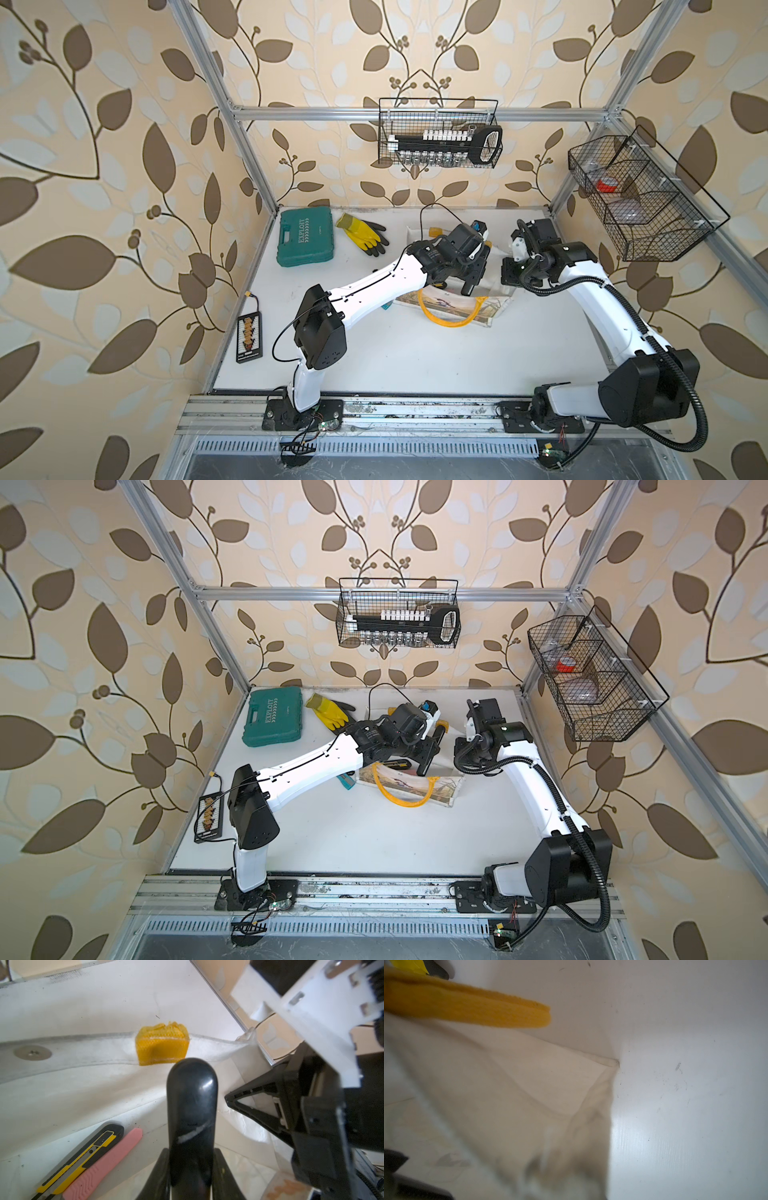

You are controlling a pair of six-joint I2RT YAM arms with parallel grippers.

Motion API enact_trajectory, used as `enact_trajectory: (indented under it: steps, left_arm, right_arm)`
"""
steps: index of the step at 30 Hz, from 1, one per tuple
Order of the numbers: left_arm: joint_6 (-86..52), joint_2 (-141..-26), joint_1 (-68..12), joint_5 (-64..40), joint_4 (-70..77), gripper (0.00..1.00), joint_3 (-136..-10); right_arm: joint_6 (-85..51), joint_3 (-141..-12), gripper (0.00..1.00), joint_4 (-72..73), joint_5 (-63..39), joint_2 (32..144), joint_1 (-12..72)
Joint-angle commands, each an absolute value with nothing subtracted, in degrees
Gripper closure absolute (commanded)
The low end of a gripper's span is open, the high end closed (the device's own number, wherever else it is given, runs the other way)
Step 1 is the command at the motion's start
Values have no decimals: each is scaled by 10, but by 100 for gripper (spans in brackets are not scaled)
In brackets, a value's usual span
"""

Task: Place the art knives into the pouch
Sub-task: Place the utility knife in the pouch.

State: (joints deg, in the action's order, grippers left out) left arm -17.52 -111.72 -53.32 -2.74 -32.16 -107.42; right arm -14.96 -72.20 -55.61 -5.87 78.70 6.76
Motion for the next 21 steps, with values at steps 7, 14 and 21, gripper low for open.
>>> enact_trajectory:
  steps: [7,14,21]
  left_arm:
    - [-154,-1165,-533,2,-381,83,-1093]
    - [-161,-1240,-530,7,-442,82,-1154]
    - [-159,-1281,-511,23,-485,82,-1152]
  right_arm:
    - [-153,-726,100,-562,-58,770,77]
    - [-153,-723,100,-566,-56,760,77]
    - [-146,-722,100,-570,-50,757,76]
